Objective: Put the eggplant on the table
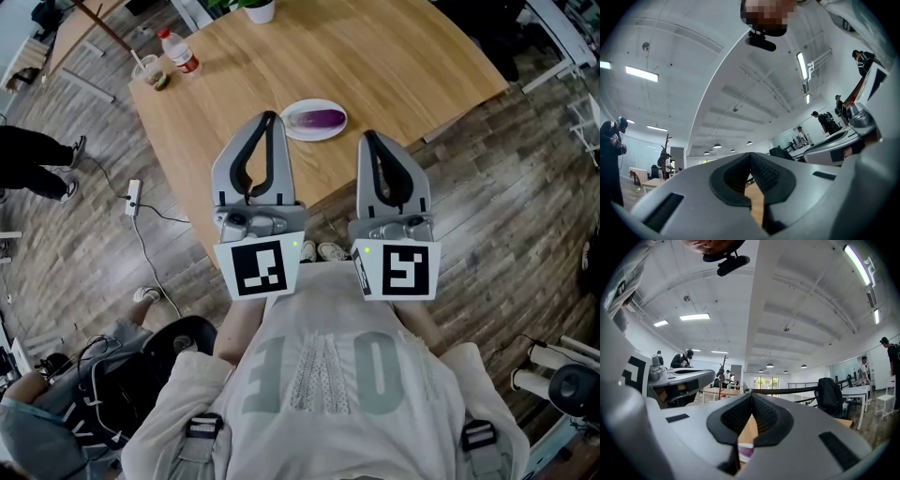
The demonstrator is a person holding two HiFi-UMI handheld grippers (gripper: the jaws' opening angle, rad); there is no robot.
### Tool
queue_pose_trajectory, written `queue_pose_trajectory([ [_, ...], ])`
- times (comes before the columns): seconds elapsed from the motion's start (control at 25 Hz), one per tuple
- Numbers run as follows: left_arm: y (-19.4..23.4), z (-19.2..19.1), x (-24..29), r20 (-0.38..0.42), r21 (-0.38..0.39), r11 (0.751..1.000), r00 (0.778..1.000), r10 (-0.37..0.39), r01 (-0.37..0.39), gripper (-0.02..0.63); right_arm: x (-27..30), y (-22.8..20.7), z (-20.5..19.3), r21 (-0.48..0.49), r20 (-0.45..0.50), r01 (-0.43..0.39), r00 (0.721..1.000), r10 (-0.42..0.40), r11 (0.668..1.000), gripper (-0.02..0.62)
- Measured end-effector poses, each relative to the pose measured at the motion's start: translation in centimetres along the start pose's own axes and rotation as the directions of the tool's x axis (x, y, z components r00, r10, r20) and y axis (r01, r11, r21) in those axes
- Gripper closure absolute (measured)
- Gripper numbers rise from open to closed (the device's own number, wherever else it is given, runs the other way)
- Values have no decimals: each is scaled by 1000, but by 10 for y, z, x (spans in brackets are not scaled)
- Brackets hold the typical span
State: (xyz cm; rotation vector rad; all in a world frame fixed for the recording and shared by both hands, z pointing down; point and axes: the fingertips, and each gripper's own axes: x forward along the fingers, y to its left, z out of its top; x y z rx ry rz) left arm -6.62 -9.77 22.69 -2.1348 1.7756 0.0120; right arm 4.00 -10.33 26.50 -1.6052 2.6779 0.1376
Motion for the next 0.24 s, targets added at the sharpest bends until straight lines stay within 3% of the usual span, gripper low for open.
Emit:
queue_pose_trajectory([
  [0.24,-5,0,-2,-17,25,1000,1000,-4,4,597,-3,1,-2,8,-3,-18,1000,18,1000,575],
])
